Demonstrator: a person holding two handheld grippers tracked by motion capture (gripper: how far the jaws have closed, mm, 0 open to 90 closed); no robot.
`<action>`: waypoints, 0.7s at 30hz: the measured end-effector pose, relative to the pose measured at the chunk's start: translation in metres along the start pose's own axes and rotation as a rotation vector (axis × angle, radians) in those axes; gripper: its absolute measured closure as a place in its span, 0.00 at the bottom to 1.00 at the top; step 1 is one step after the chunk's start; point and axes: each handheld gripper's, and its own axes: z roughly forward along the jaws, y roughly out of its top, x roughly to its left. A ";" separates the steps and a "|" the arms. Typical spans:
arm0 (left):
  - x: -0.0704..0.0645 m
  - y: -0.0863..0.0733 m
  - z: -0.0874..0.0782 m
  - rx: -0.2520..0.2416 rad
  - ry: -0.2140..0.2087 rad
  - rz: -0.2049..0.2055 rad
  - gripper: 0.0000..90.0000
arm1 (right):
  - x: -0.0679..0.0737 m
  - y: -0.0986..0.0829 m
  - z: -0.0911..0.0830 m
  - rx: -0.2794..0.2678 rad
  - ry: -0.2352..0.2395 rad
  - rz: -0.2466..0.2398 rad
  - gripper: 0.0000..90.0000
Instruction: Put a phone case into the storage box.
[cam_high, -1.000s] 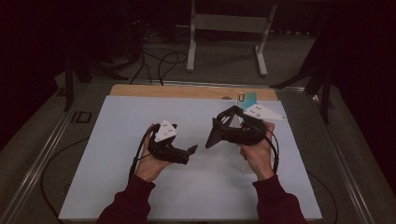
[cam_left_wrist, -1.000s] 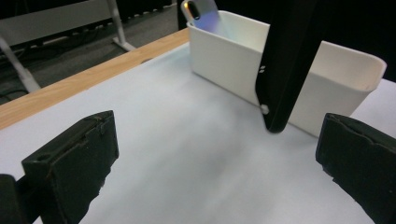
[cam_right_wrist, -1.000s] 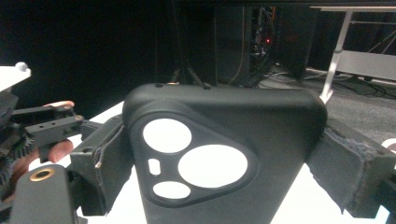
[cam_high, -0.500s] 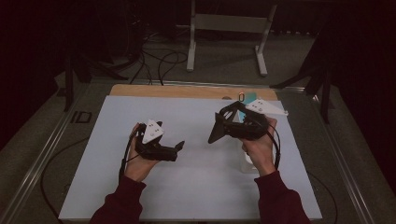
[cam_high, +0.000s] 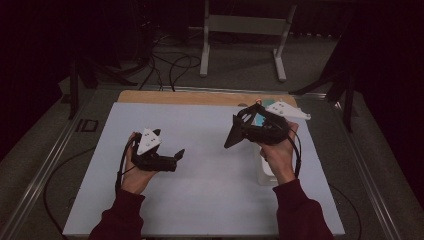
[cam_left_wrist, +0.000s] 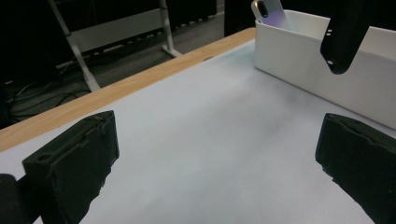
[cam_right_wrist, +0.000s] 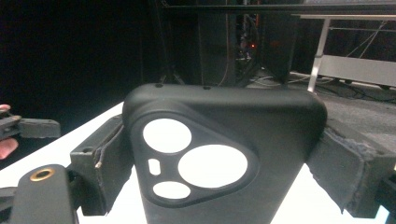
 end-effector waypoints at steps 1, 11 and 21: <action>0.002 -0.002 -0.002 0.001 0.006 -0.003 0.00 | -0.001 0.000 0.000 -0.001 0.000 0.003 0.15; 0.015 -0.026 -0.021 -0.006 0.026 -0.035 0.00 | -0.005 0.000 0.002 0.002 -0.006 0.005 0.15; 0.026 -0.052 -0.037 -0.026 0.067 -0.073 0.00 | -0.008 0.001 0.003 -0.002 -0.019 0.016 0.15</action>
